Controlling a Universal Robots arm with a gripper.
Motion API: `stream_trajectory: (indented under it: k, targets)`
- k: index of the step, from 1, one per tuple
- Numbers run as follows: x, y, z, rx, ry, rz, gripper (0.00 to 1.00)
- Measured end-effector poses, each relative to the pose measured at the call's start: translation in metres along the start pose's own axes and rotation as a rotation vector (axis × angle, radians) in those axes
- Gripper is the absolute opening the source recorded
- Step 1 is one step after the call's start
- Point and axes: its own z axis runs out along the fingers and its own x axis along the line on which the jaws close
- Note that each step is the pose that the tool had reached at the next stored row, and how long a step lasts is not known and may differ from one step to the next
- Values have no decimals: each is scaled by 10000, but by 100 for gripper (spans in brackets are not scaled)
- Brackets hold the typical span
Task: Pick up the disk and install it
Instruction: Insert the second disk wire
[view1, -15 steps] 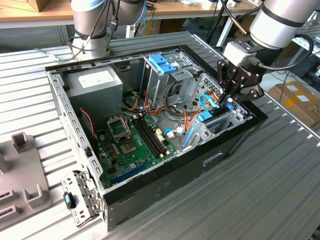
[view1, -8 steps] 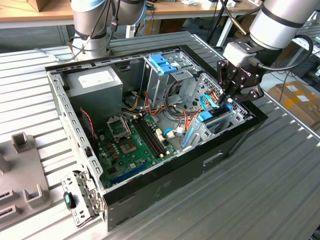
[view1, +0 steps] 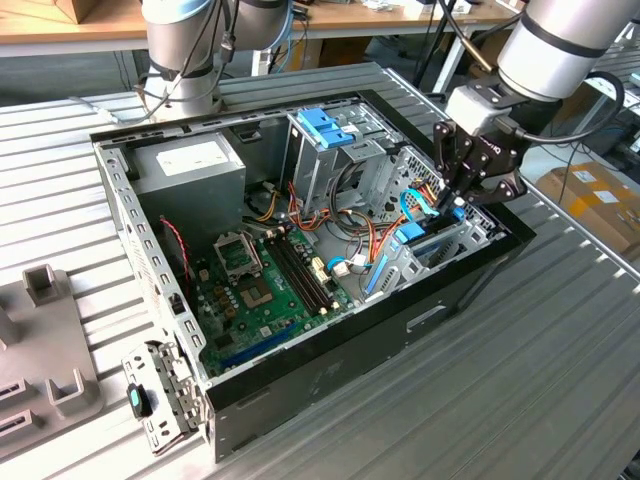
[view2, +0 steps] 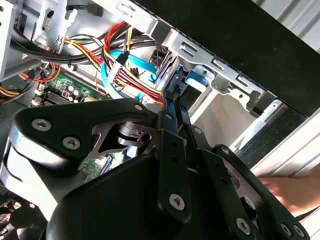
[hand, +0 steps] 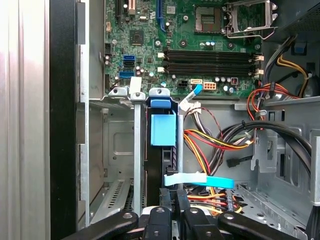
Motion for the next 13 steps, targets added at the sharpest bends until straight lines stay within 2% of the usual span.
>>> stream_trajectory:
  k: [13]
  targets:
    - [1,8,44,0,-2,0,16]
